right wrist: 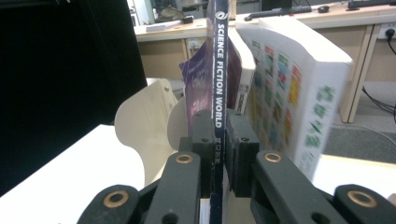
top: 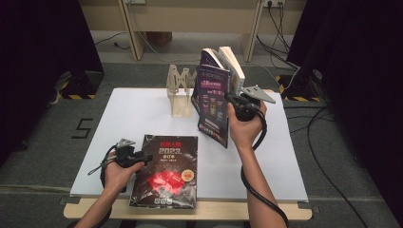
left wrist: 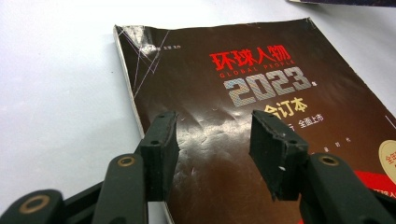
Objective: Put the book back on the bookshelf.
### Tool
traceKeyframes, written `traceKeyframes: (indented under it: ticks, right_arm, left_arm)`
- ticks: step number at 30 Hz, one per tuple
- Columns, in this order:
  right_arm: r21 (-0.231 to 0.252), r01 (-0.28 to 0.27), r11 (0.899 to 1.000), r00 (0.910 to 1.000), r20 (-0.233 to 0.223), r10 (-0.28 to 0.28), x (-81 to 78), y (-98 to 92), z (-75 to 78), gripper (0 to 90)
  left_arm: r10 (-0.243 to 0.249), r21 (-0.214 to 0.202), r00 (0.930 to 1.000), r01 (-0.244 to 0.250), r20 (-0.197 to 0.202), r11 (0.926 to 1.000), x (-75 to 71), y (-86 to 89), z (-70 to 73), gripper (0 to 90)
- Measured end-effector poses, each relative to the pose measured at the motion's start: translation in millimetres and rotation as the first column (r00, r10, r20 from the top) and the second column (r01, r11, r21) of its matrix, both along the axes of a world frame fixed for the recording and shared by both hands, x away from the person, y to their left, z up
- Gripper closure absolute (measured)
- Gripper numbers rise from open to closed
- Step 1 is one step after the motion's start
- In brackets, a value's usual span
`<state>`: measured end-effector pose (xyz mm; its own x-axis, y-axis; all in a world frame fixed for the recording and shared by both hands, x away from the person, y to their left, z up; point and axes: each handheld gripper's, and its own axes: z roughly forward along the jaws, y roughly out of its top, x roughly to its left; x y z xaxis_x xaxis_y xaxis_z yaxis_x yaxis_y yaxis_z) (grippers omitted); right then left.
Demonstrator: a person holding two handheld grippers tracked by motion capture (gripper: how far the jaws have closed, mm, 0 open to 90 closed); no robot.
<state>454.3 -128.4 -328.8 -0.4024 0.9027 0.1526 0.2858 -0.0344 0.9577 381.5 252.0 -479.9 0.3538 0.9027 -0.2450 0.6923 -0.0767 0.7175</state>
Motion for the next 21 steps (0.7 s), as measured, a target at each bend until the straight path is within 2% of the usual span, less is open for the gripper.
traceKeyframes:
  ticks: [7, 16, 21]
  right_arm:
    - [-0.006, -0.014, 1.000, 0.9993, -0.035, 0.014, -9.7, -8.9, -9.1, 83.3]
    - [-0.016, -0.029, 0.999, 0.9971, -0.071, 0.028, -15.7, -11.1, -20.5, 81.4]
    - [-0.001, -0.029, 1.000, 0.9950, -0.096, 0.029, -17.2, -14.2, -27.4, 80.6]
  left_arm:
    - [0.000, 0.003, 1.0000, 0.000, -0.001, 1.0000, -0.1, 0.1, -0.2, 50.9]
    - [0.002, 0.000, 1.0000, -0.002, 0.002, 1.0000, -0.3, 0.0, 0.2, 50.9]
    - [0.002, -0.001, 1.0000, -0.002, 0.001, 1.0000, -0.3, 0.0, 0.2, 51.0]
